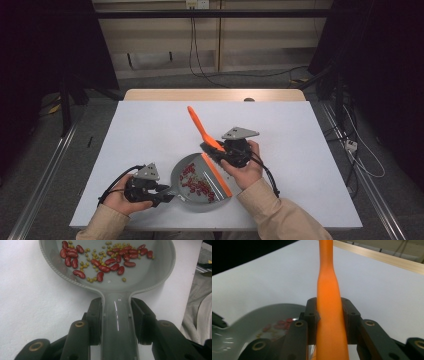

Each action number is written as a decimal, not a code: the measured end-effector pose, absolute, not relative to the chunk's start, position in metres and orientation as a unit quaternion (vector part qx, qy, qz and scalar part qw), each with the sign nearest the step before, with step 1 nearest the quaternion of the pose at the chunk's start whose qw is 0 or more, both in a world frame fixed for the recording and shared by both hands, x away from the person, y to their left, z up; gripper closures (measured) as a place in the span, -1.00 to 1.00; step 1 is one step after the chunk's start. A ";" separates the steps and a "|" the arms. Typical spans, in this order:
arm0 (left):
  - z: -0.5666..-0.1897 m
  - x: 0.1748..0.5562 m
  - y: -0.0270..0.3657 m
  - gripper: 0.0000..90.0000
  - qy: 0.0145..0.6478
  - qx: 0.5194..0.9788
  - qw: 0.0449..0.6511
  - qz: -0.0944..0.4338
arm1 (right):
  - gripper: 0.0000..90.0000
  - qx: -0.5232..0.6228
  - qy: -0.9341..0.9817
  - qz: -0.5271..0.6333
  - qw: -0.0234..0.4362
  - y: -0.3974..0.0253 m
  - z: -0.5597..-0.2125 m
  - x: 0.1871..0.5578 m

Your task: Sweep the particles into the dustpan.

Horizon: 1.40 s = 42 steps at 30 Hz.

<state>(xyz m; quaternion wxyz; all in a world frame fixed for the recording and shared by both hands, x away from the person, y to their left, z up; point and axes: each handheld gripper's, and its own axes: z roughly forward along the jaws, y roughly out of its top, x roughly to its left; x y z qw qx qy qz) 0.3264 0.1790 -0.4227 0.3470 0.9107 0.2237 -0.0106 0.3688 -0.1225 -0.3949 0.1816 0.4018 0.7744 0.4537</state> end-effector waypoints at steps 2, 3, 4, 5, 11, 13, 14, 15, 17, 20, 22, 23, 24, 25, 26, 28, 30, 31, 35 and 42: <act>-0.423 0.326 0.179 0.40 0.223 0.911 0.347 -0.010 | 0.58 0.410 0.773 0.443 0.195 -0.132 -0.399 0.371; -0.423 0.327 0.179 0.40 0.224 0.911 0.346 -0.011 | 0.58 0.417 0.771 0.438 0.199 -0.136 -0.402 0.372; -0.423 0.327 0.179 0.40 0.223 0.912 0.345 -0.011 | 0.58 0.421 0.771 0.434 0.200 -0.139 -0.406 0.373; -0.423 0.327 0.179 0.40 0.224 0.911 0.346 -0.012 | 0.58 0.423 0.773 0.429 0.198 -0.141 -0.411 0.373; -0.423 0.328 0.179 0.40 0.221 0.913 0.341 -0.013 | 0.58 0.418 0.784 0.403 0.220 -0.130 -0.427 0.368; -0.423 0.328 0.178 0.40 0.227 0.911 0.343 -0.012 | 0.58 0.410 0.789 0.401 0.221 -0.119 -0.427 0.365; -0.423 0.328 0.178 0.40 0.227 0.912 0.343 -0.012 | 0.57 0.407 0.791 0.401 0.218 -0.115 -0.428 0.363; -0.423 0.328 0.178 0.40 0.227 0.912 0.343 -0.012 | 0.57 0.407 0.791 0.404 0.213 -0.111 -0.428 0.362; -0.424 0.328 0.179 0.40 0.223 0.911 0.347 -0.014 | 0.58 0.410 0.780 0.436 0.184 -0.104 -0.426 0.359; -0.424 0.328 0.179 0.40 0.227 0.909 0.350 -0.015 | 0.58 0.399 0.779 0.449 0.181 -0.099 -0.418 0.356; -0.424 0.328 0.179 0.40 0.223 0.910 0.348 -0.013 | 0.58 0.393 0.779 0.449 0.191 -0.100 -0.415 0.356; -0.424 0.328 0.180 0.39 0.223 0.910 0.349 -0.013 | 0.58 0.394 0.778 0.451 0.188 -0.102 -0.413 0.358; -0.424 0.328 0.180 0.39 0.226 0.911 0.346 -0.008 | 0.58 0.397 0.776 0.454 0.186 -0.105 -0.413 0.359; -0.425 0.328 0.180 0.39 0.225 0.909 0.351 -0.015 | 0.58 0.399 0.775 0.452 0.190 -0.108 -0.412 0.360; -0.425 0.328 0.180 0.39 0.226 0.909 0.351 -0.014 | 0.58 0.401 0.775 0.448 0.194 -0.112 -0.412 0.361; -0.425 0.328 0.180 0.38 0.223 0.911 0.346 -0.006 | 0.58 0.407 0.772 0.448 0.194 -0.118 -0.412 0.363; -0.425 0.328 0.179 0.38 0.226 0.908 0.352 -0.010 | 0.58 0.413 0.769 0.446 0.199 -0.124 -0.413 0.365; -0.425 0.327 0.178 0.38 0.229 0.909 0.349 -0.009 | 0.58 0.416 0.767 0.445 0.200 -0.127 -0.413 0.366; -0.424 0.327 0.177 0.39 0.224 0.913 0.341 -0.003 | 0.58 0.416 0.767 0.432 0.228 -0.135 -0.415 0.369; -0.424 0.328 0.175 0.40 0.230 0.911 0.342 -0.010 | 0.58 0.429 0.762 0.436 0.211 -0.124 -0.432 0.365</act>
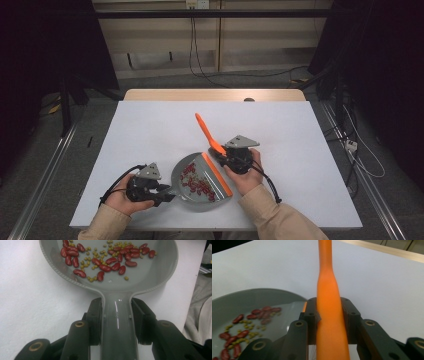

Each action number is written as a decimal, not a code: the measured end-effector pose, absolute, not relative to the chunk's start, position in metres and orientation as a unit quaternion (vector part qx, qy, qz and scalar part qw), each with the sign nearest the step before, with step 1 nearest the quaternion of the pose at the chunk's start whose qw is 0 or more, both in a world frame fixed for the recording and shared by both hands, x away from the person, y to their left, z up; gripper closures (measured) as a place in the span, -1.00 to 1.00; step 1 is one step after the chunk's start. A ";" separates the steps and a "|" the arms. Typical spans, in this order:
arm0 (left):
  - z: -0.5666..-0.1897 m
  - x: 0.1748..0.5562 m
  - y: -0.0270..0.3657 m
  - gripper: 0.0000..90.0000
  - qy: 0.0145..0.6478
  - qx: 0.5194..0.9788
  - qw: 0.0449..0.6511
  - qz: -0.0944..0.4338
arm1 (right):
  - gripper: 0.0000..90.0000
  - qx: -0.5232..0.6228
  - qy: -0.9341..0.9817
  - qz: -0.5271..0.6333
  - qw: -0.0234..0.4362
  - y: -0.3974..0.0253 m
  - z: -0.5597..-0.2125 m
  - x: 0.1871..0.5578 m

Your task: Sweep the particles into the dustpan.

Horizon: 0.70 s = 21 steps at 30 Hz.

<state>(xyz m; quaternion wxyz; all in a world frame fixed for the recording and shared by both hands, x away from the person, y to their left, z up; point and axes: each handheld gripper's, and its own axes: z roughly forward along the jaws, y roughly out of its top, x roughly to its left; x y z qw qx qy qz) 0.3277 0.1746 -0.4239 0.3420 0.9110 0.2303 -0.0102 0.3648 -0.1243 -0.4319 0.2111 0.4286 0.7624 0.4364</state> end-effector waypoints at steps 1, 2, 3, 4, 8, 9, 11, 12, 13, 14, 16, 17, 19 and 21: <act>-0.423 0.328 0.175 0.40 0.226 0.913 0.338 -0.010 | 0.58 0.427 0.762 0.447 0.195 -0.120 -0.432 0.364; -0.423 0.328 0.174 0.40 0.230 0.911 0.341 -0.010 | 0.58 0.431 0.755 0.461 0.177 -0.117 -0.431 0.362; -0.423 0.328 0.174 0.40 0.229 0.912 0.341 -0.010 | 0.58 0.430 0.752 0.467 0.176 -0.114 -0.430 0.361; -0.424 0.328 0.174 0.40 0.225 0.913 0.339 -0.009 | 0.58 0.424 0.753 0.470 0.179 -0.111 -0.428 0.359; -0.424 0.328 0.174 0.39 0.228 0.911 0.343 -0.008 | 0.58 0.415 0.753 0.479 0.179 -0.108 -0.418 0.361; -0.424 0.328 0.174 0.39 0.225 0.913 0.341 -0.008 | 0.58 0.414 0.754 0.479 0.177 -0.109 -0.417 0.362; -0.424 0.328 0.174 0.39 0.227 0.912 0.342 -0.008 | 0.58 0.419 0.752 0.478 0.173 -0.112 -0.417 0.363; -0.425 0.328 0.173 0.38 0.230 0.910 0.344 -0.010 | 0.58 0.421 0.752 0.476 0.174 -0.113 -0.417 0.363; -0.425 0.328 0.173 0.39 0.230 0.910 0.344 -0.009 | 0.58 0.422 0.752 0.476 0.172 -0.114 -0.417 0.363; -0.425 0.328 0.173 0.39 0.231 0.910 0.344 -0.009 | 0.58 0.420 0.752 0.478 0.174 -0.114 -0.417 0.364; -0.425 0.328 0.173 0.39 0.231 0.910 0.344 -0.008 | 0.58 0.414 0.757 0.470 0.187 -0.114 -0.417 0.362; -0.426 0.328 0.173 0.39 0.232 0.910 0.344 -0.008 | 0.58 0.412 0.758 0.469 0.190 -0.114 -0.417 0.362; -0.426 0.328 0.173 0.39 0.234 0.909 0.344 -0.008 | 0.58 0.417 0.757 0.466 0.187 -0.113 -0.419 0.364; -0.426 0.328 0.173 0.39 0.233 0.910 0.344 -0.006 | 0.58 0.418 0.759 0.463 0.189 -0.111 -0.422 0.365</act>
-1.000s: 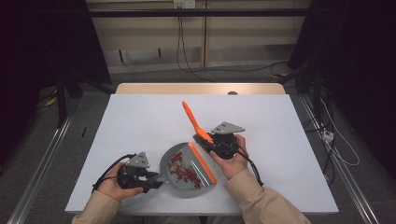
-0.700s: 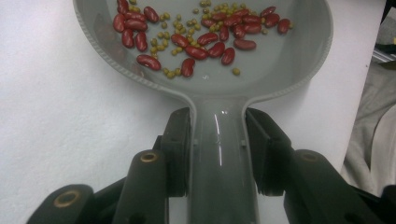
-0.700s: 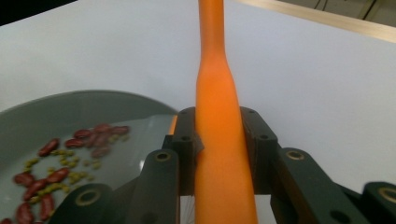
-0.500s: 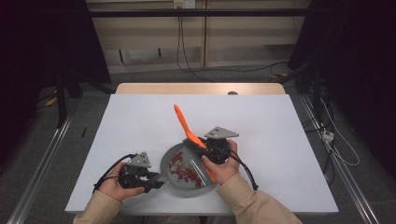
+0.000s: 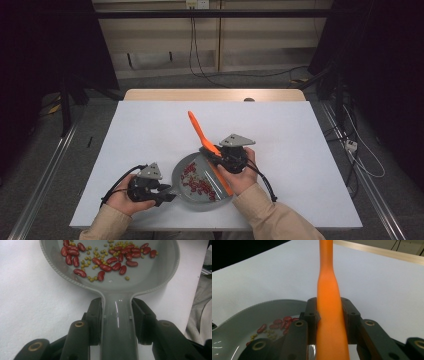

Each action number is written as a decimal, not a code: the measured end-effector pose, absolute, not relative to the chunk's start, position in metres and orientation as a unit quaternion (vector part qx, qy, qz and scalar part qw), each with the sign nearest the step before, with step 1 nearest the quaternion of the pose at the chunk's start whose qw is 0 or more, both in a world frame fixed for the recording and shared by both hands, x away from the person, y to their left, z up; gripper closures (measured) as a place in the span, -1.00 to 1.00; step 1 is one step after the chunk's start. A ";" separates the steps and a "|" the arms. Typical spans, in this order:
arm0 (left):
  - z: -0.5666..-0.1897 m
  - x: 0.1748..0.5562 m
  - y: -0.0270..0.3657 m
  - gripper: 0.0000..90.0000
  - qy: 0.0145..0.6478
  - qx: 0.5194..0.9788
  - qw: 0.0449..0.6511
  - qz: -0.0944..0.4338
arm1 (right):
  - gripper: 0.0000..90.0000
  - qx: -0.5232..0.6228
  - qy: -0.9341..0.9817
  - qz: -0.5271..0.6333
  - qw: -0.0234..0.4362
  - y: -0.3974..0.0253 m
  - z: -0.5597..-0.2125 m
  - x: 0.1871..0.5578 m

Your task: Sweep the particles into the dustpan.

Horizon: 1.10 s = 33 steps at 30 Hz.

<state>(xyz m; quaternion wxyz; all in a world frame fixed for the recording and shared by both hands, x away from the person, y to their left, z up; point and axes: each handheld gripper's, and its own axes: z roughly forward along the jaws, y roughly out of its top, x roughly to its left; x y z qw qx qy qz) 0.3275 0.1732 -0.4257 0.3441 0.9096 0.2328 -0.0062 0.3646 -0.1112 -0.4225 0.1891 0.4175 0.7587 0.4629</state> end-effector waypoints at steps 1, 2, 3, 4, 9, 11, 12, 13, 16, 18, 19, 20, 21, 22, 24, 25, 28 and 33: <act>-0.426 0.327 0.173 0.39 0.234 0.909 0.346 -0.006 | 0.58 0.421 0.758 0.465 0.180 -0.108 -0.425 0.364; -0.425 0.328 0.173 0.39 0.232 0.909 0.345 -0.006 | 0.58 0.419 0.758 0.467 0.180 -0.105 -0.426 0.363; -0.425 0.328 0.173 0.39 0.233 0.909 0.344 -0.007 | 0.58 0.415 0.758 0.469 0.180 -0.101 -0.426 0.361; -0.425 0.327 0.173 0.39 0.235 0.908 0.345 -0.007 | 0.58 0.416 0.756 0.475 0.176 -0.098 -0.425 0.360; -0.426 0.327 0.174 0.39 0.231 0.910 0.343 -0.005 | 0.58 0.403 0.758 0.483 0.175 -0.090 -0.420 0.357; -0.426 0.327 0.174 0.39 0.232 0.910 0.344 -0.004 | 0.58 0.405 0.756 0.482 0.177 -0.096 -0.418 0.358; -0.426 0.327 0.173 0.39 0.232 0.910 0.343 -0.003 | 0.58 0.407 0.756 0.480 0.181 -0.099 -0.417 0.358; -0.426 0.327 0.173 0.39 0.232 0.910 0.343 -0.002 | 0.58 0.407 0.756 0.478 0.183 -0.104 -0.416 0.359; -0.427 0.326 0.172 0.40 0.235 0.906 0.352 0.006 | 0.58 0.416 0.754 0.471 0.190 -0.120 -0.416 0.361; -0.429 0.327 0.172 0.41 0.245 0.899 0.362 0.012 | 0.58 0.425 0.749 0.469 0.195 -0.131 -0.416 0.362; -0.429 0.328 0.173 0.41 0.246 0.898 0.364 0.018 | 0.58 0.427 0.749 0.467 0.197 -0.136 -0.416 0.363; -0.430 0.329 0.174 0.41 0.248 0.897 0.365 0.025 | 0.58 0.431 0.747 0.466 0.197 -0.140 -0.416 0.364; -0.430 0.330 0.175 0.41 0.257 0.895 0.362 0.036 | 0.58 0.435 0.744 0.466 0.199 -0.145 -0.416 0.364; -0.430 0.331 0.176 0.41 0.258 0.893 0.367 0.034 | 0.58 0.438 0.743 0.465 0.202 -0.151 -0.415 0.364; -0.430 0.331 0.178 0.41 0.259 0.889 0.376 0.032 | 0.58 0.441 0.740 0.462 0.209 -0.160 -0.415 0.365; -0.430 0.330 0.178 0.41 0.260 0.888 0.377 0.035 | 0.58 0.443 0.741 0.460 0.210 -0.164 -0.415 0.365; -0.428 0.330 0.179 0.41 0.263 0.885 0.382 0.042 | 0.58 0.448 0.740 0.455 0.213 -0.173 -0.415 0.366; -0.426 0.332 0.185 0.40 0.280 0.869 0.403 0.058 | 0.58 0.455 0.737 0.451 0.216 -0.184 -0.415 0.365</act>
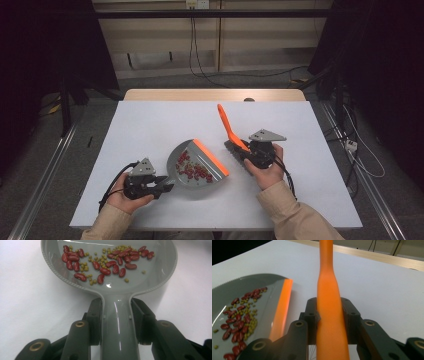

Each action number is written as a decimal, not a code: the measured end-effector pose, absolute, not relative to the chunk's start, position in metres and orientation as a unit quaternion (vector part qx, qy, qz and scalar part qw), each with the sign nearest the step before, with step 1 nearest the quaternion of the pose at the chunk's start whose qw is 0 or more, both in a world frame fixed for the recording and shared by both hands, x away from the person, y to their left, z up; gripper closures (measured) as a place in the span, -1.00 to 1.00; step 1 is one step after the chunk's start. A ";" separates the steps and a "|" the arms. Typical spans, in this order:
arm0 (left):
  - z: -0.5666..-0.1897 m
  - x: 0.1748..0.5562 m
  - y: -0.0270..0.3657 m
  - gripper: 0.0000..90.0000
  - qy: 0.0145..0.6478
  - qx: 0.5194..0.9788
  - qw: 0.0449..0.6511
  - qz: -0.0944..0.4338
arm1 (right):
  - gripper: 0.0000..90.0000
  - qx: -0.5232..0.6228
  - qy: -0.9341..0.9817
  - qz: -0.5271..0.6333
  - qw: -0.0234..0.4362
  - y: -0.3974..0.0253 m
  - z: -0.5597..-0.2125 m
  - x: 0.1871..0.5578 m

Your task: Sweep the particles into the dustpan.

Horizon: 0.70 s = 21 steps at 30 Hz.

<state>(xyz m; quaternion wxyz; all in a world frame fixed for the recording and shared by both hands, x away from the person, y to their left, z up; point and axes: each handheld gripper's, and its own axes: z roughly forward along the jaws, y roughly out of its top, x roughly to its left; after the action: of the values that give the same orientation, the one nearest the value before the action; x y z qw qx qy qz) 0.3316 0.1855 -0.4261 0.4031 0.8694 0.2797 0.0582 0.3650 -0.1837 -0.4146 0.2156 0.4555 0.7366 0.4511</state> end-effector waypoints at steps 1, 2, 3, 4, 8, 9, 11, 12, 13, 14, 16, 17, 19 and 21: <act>-0.425 0.332 0.187 0.40 0.283 0.868 0.402 0.063 | 0.58 0.455 0.737 0.451 0.216 -0.185 -0.414 0.365; -0.424 0.332 0.188 0.40 0.286 0.866 0.405 0.065 | 0.58 0.454 0.738 0.449 0.217 -0.187 -0.414 0.365; -0.424 0.333 0.189 0.40 0.286 0.864 0.407 0.070 | 0.58 0.454 0.739 0.447 0.218 -0.188 -0.414 0.365; -0.424 0.333 0.190 0.40 0.291 0.862 0.409 0.072 | 0.58 0.455 0.740 0.446 0.217 -0.189 -0.414 0.365; -0.422 0.336 0.195 0.40 0.307 0.852 0.415 0.090 | 0.58 0.461 0.737 0.443 0.219 -0.196 -0.415 0.364; -0.422 0.336 0.196 0.40 0.310 0.849 0.418 0.095 | 0.58 0.460 0.738 0.442 0.218 -0.198 -0.415 0.364; -0.421 0.339 0.199 0.40 0.321 0.843 0.419 0.103 | 0.58 0.463 0.736 0.441 0.222 -0.202 -0.414 0.363; -0.420 0.340 0.200 0.40 0.326 0.840 0.421 0.107 | 0.58 0.465 0.735 0.442 0.221 -0.204 -0.414 0.363; -0.420 0.341 0.201 0.40 0.331 0.836 0.424 0.110 | 0.58 0.466 0.733 0.443 0.221 -0.207 -0.414 0.363; -0.419 0.342 0.202 0.40 0.337 0.831 0.426 0.115 | 0.58 0.468 0.732 0.443 0.222 -0.209 -0.413 0.362; -0.418 0.345 0.204 0.40 0.346 0.824 0.431 0.127 | 0.58 0.470 0.732 0.441 0.223 -0.213 -0.414 0.361; -0.418 0.346 0.205 0.40 0.350 0.821 0.431 0.134 | 0.58 0.471 0.732 0.440 0.224 -0.214 -0.414 0.360; -0.418 0.348 0.207 0.40 0.360 0.814 0.433 0.142 | 0.58 0.471 0.732 0.438 0.224 -0.216 -0.415 0.359; -0.417 0.350 0.208 0.40 0.369 0.810 0.429 0.151 | 0.58 0.472 0.732 0.438 0.222 -0.220 -0.415 0.357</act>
<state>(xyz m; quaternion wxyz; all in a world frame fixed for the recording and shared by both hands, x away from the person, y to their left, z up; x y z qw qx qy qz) 0.3497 0.2084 -0.4172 0.4292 0.8103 0.3691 0.1514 0.3574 -0.2198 -0.4150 0.2222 0.4724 0.7316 0.4385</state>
